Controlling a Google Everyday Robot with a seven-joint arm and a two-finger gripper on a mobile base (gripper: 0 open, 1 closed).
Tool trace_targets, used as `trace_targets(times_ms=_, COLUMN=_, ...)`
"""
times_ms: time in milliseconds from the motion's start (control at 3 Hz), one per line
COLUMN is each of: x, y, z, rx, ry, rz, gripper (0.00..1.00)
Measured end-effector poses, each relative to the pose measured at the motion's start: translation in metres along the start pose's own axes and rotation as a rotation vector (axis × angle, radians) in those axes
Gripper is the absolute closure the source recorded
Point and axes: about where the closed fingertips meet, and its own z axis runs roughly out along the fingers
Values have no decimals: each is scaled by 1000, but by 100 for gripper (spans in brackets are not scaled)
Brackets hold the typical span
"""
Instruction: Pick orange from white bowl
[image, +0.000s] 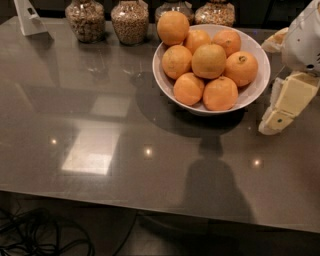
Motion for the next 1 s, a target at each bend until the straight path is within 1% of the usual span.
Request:
trace_targets(times_ms=333, x=-40, y=-30, z=12, rx=27, ry=-171, rz=-14, gripper=0)
trace_targets(times_ms=667, x=-74, y=-52, z=27, rx=35, ry=-302, rz=6, gripper=0)
trace_targets(times_ms=1000, x=-76, y=-53, z=28, rx=36, ry=-311, rz=9, gripper=0)
